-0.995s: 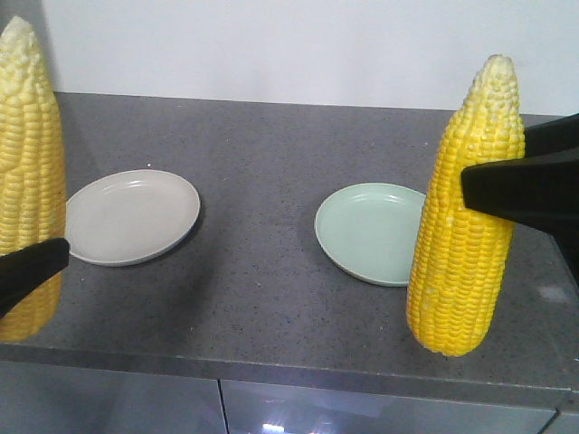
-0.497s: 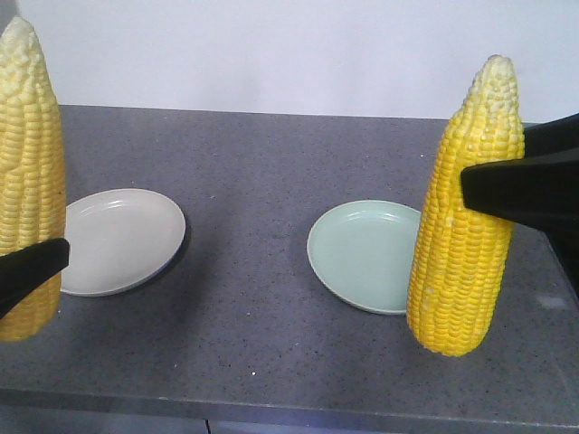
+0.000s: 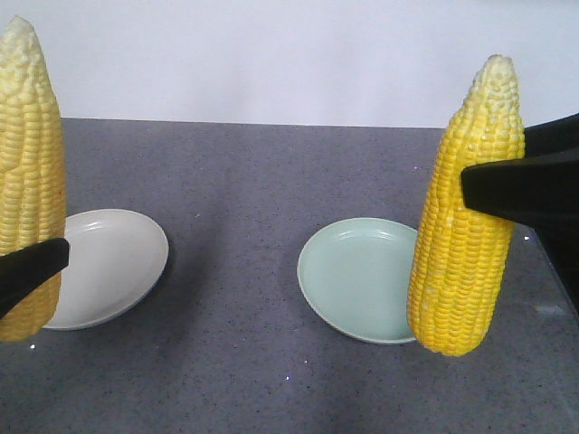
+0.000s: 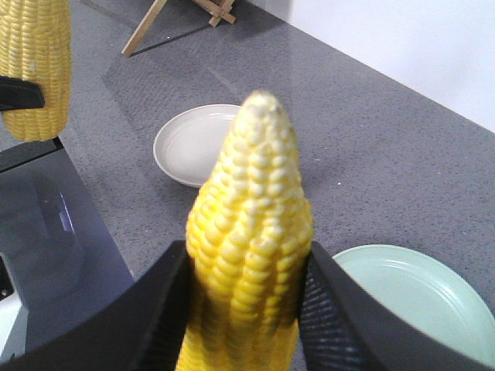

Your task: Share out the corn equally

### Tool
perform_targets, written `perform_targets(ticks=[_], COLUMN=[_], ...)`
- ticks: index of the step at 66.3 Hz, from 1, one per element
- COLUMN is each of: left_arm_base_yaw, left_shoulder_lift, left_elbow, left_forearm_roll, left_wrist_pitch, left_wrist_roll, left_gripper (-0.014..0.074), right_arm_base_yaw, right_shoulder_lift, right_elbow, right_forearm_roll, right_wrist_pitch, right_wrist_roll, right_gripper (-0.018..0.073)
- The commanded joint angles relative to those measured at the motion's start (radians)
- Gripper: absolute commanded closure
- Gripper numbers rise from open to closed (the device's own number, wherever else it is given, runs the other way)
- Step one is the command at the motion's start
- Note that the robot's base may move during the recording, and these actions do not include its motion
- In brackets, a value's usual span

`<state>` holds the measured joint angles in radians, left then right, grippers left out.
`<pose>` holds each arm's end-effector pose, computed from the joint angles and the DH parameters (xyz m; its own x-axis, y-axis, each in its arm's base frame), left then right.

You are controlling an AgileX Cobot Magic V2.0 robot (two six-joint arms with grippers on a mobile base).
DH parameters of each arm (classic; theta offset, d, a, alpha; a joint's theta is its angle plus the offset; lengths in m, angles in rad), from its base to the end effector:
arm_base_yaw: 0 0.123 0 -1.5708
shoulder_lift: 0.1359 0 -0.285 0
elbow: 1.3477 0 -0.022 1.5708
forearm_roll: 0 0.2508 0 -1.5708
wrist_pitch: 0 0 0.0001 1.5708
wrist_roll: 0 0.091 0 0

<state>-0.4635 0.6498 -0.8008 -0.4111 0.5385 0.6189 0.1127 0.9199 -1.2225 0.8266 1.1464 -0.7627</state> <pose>0.1017 -0.0717 0.3819 -0.0661 0.3152 -0.9467 0.6538 0.7305 0.1975 0.1314 0.0763 0.4489 -0.3095 -0.2856 -0.9070 -0.7853 0.6146 0.0745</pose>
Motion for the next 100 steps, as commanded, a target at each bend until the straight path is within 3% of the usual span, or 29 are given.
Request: perform_targets(ticks=[1,100], left_arm_base_yaw=[0.003,0.003], left_shoulder_lift=[-0.001,0.0], left_elbow=[-0.024,-0.024], left_forearm_roll=[-0.024,-0.024], left_wrist_pitch=[-0.07,-0.07], left_wrist_roll=[-0.002,-0.002], left_gripper=[0.0273,0.0273], right_arm_base_yaw=[-0.007,-0.007], right_shoulder_lift=[-0.007,-0.007], right_elbow=[-0.023,-0.023], right_forearm_roll=[0.049,0.049], right_wrist_pitch=[-0.052,-0.052], right_wrist_roll=[-0.007,-0.007], right_gripper=[0.0355,0.0355])
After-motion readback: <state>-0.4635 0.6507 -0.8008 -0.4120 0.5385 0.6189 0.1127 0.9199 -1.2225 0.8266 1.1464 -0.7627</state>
